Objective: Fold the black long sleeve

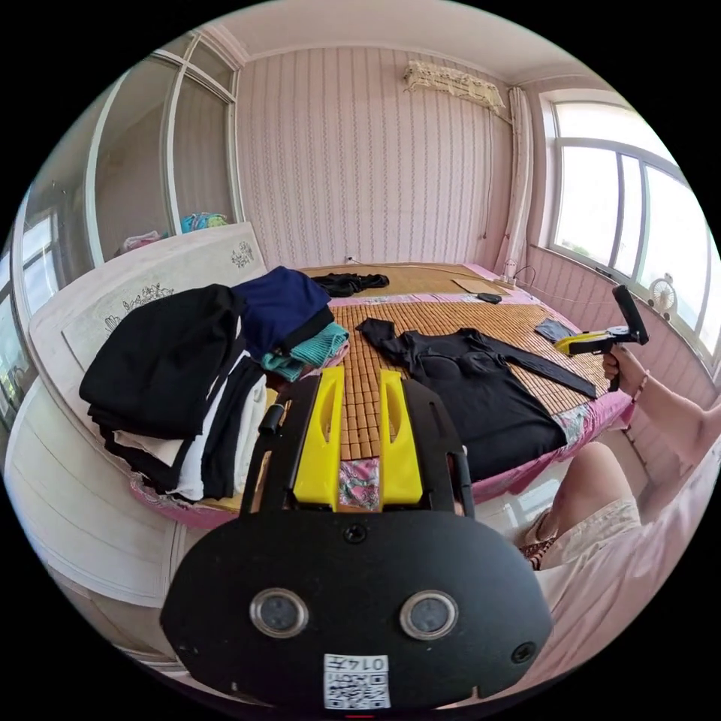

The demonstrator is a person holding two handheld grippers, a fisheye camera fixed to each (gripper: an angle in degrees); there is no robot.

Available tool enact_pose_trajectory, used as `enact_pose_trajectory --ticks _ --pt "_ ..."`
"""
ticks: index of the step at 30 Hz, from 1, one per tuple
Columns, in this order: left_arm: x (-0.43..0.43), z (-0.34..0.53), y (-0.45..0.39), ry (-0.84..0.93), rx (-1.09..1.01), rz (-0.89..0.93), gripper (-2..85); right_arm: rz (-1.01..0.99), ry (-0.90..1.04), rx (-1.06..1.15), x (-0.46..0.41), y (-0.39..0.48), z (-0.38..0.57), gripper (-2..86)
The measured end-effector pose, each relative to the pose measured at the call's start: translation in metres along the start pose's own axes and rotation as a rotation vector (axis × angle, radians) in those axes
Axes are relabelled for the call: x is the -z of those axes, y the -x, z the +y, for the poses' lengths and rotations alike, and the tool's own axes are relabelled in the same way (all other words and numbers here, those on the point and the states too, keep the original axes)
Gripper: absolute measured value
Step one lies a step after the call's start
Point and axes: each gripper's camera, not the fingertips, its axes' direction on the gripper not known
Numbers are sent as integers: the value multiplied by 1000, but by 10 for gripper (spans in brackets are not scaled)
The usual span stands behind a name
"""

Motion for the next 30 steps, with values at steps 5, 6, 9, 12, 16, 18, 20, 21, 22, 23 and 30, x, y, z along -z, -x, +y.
enact_pose_trajectory --ticks 5,6,9,12,16,18,20,21,22,23,30 --pt "-115 -58 14 49 -47 93 83 -5 112 9 -89 2 -97 96" --pt "-146 -74 15 78 -45 118 84 0 124 14 -98 1 -107 96" --pt "-220 -111 12 116 -39 137 81 15 167 32 -145 -13 -154 95" --pt "-297 -140 15 219 19 126 79 26 226 31 -198 -33 -201 93" --pt "-375 -167 13 324 53 122 47 -2 265 -43 -267 -65 -252 77" --pt "-410 -180 10 345 50 102 33 -53 283 -87 -294 -80 -268 78" --pt "-429 -187 11 324 59 95 55 -70 316 -106 -328 -95 -288 97" --pt "-440 -191 11 312 62 101 77 -58 320 -95 -335 -97 -292 98" --pt "-446 -193 10 314 63 109 88 -11 331 -56 -348 -99 -299 100" --pt "-459 -197 8 333 51 115 94 55 367 -26 -362 -101 -303 82" --pt "-501 -223 -15 395 -86 74 23 15 174 -67 -333 -137 -309 5"
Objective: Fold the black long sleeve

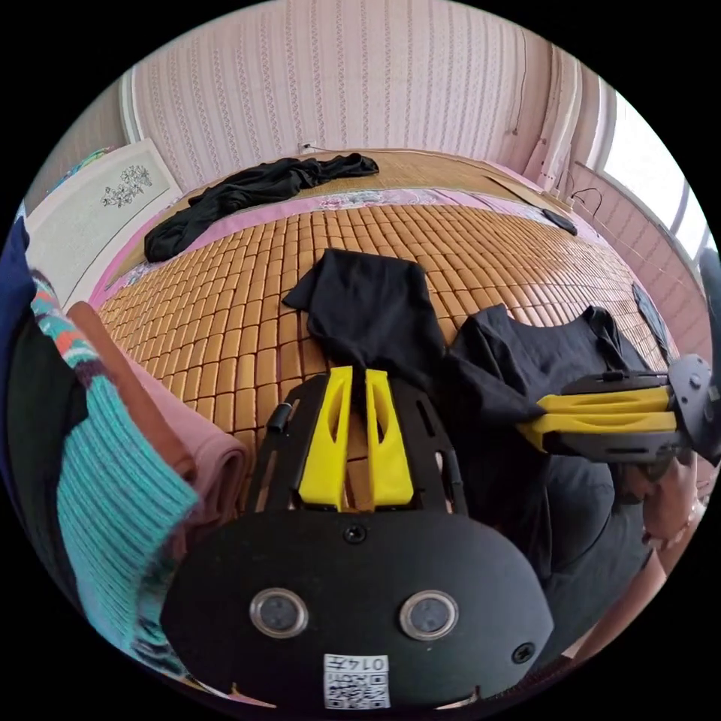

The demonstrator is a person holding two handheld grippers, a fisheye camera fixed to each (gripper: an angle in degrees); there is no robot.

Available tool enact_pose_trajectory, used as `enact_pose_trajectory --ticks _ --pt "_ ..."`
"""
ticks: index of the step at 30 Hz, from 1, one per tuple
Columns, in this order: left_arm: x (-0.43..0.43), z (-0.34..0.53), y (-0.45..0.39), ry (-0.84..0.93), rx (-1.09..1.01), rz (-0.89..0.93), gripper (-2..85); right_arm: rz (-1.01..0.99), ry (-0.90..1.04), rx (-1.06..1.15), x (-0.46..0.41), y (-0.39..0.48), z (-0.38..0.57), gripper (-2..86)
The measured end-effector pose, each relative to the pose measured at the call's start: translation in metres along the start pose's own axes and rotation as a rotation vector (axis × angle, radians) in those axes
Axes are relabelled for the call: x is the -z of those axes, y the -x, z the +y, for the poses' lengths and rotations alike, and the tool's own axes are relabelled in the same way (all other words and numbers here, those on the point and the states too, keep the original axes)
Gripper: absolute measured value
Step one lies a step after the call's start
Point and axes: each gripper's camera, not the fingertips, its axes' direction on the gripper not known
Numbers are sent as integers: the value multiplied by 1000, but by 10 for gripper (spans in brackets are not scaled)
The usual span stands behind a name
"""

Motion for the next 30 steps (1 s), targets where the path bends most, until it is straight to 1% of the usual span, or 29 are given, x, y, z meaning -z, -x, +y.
enact_pose_trajectory --ticks 2,3,4,6,8,11,12,13,14,16,18,19,21,22,23,24,26,27,28,29,30 --pt "8 -5 -7 6 -61 -7 9 -46 -44 -46 9 -17 2 4" --pt "24 0 -9 -67 -90 -21 4 -48 -49 -57 10 -21 2 3" --pt "34 3 -11 -103 -106 -21 2 -51 -65 -71 12 -27 3 3" --pt "79 28 -17 -219 -177 -9 -3 -79 -79 -82 14 -32 3 3" --pt "115 58 -25 -287 -228 29 -4 -130 -78 -51 14 -31 0 3" --pt "168 106 -50 -336 -319 109 -6 -206 -49 28 10 -20 -6 2" --pt "181 123 -60 -354 -346 87 -6 -212 -41 40 9 -18 -8 2" --pt "185 131 -64 -362 -345 63 -6 -178 -24 51 7 -13 -11 2" --pt "186 144 -67 -372 -337 9 -5 -93 -1 55 3 -9 -14 2" --pt "175 155 -61 -327 -302 -44 -2 -7 33 43 -3 -8 -18 2" --pt "155 160 -40 -242 -254 -38 12 -7 51 33 -8 -9 -22 1" --pt "149 160 -35 -226 -245 -46 18 4 56 22 -10 -10 -24 1" --pt "122 155 -30 -174 -329 -123 80 22 66 19 -14 -10 -27 1" --pt "116 151 -31 -162 -351 -136 87 33 71 21 -17 -9 -30 1" --pt "103 142 -31 -140 -372 -112 97 44 73 24 -19 -7 -32 1" --pt "88 128 -30 -110 -359 -45 106 48 73 24 -20 -7 -33 1" --pt "65 108 -31 -53 -332 2 110 54 70 10 -23 -6 -35 2" --pt "52 96 -34 -17 -309 -17 103 54 70 5 -24 -6 -35 2" --pt "51 91 -35 -33 -300 -19 100 53 72 -5 -25 -6 -36 2" --pt "46 83 -40 -12 -323 -30 46 53 73 -14 -26 -7 -37 2" --pt "42 80 -45 20 -346 -41 14 52 75 -18 -26 -7 -37 2"
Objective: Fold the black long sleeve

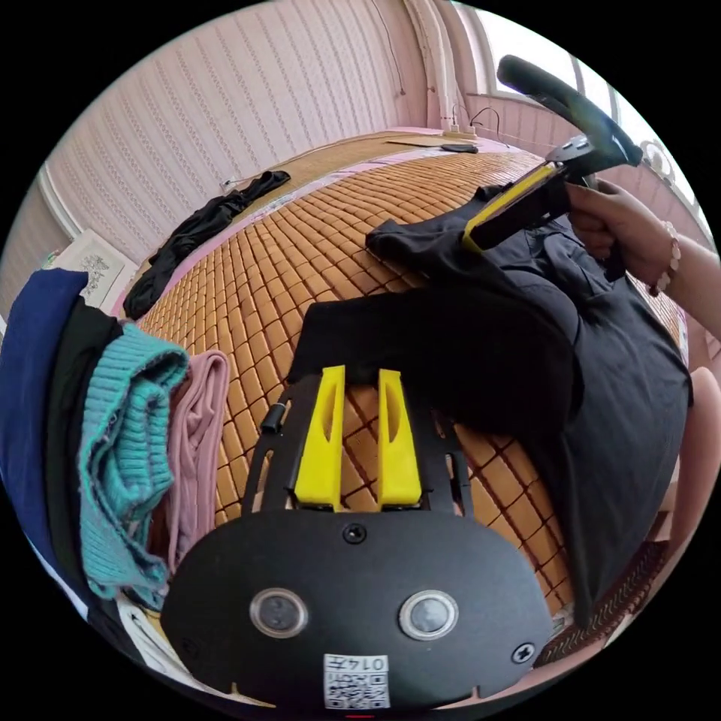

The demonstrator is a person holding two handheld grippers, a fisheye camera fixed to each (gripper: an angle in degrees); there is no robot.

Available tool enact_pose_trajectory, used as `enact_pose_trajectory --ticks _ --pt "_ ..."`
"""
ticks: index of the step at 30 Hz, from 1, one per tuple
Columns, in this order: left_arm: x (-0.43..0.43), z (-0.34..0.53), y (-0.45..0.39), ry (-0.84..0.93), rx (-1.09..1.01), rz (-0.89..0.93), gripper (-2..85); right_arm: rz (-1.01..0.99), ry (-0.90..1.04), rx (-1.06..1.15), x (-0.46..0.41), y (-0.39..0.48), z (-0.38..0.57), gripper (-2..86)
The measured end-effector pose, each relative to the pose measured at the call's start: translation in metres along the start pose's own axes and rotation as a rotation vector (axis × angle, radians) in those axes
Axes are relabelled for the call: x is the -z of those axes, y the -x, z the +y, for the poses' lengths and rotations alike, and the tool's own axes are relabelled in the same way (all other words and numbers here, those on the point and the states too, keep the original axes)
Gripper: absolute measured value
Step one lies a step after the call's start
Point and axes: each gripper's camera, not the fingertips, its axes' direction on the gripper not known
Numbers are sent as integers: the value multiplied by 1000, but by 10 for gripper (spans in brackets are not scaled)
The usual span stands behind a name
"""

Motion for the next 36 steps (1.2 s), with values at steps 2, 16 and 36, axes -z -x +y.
enact_pose_trajectory --ticks 2,16,36 --pt "2 -1 -2 11 -35 -20 1 -8 -1 -13 2 -2 -2 2" --pt "164 163 26 20 190 36 -7 -81 -37 38 2 20 -35 2" --pt "103 253 93 54 684 -66 82 87 72 107 -46 61 -72 58"
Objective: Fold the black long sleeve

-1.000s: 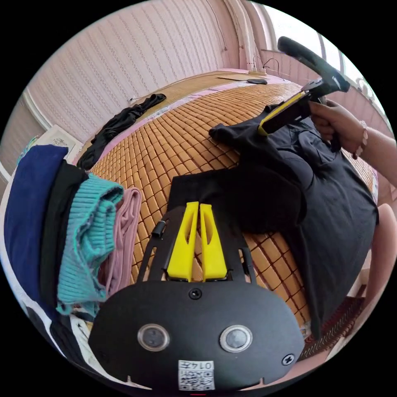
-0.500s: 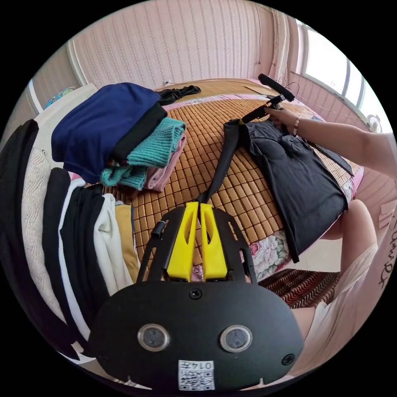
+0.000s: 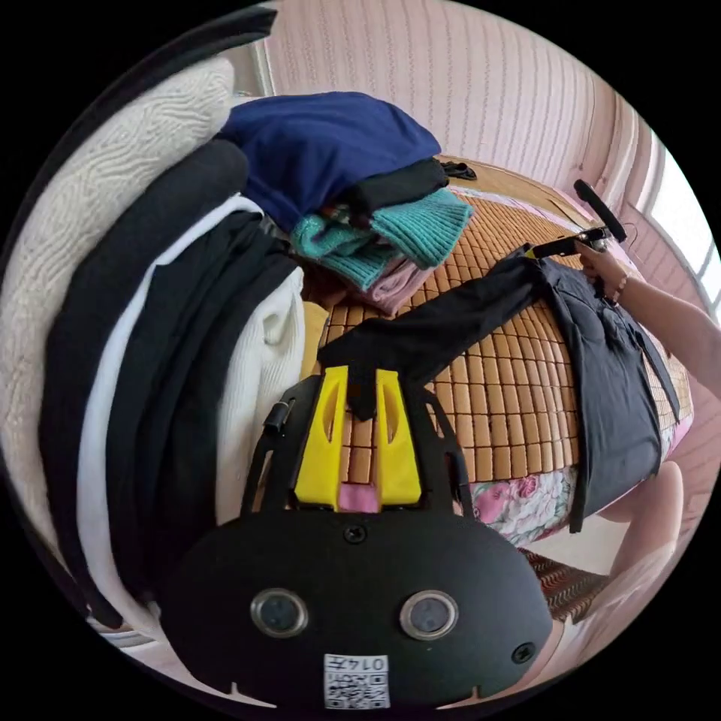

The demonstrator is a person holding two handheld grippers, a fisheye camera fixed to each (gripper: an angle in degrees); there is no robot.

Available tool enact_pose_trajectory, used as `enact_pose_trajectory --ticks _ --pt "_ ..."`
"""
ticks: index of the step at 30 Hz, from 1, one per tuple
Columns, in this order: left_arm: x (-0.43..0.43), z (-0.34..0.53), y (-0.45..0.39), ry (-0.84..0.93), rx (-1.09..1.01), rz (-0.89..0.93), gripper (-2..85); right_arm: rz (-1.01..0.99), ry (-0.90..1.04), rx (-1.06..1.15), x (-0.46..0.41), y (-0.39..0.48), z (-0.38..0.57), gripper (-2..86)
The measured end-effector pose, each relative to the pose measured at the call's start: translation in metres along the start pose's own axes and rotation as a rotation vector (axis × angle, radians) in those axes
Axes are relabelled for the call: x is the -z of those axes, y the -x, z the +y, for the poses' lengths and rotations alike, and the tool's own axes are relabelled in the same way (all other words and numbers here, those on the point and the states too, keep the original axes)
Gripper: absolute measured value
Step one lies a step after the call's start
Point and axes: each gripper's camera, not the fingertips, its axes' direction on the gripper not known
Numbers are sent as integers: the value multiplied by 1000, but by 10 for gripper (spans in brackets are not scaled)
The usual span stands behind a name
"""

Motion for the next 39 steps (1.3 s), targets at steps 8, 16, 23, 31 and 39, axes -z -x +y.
enact_pose_trajectory --ticks 8,16,23,31,39 --pt "-42 10 11 116 32 139 47 57 96 10 -18 0 5 18" --pt "-33 27 10 152 -46 71 -9 -140 68 -82 -16 -34 19 49" --pt "16 41 29 8 -4 73 -2 -346 -152 -113 45 -60 92 156" --pt "44 72 -50 38 -365 331 9 -96 -158 -368 127 -79 356 140" --pt "32 82 -149 78 -413 511 63 33 180 -690 129 -79 550 141"
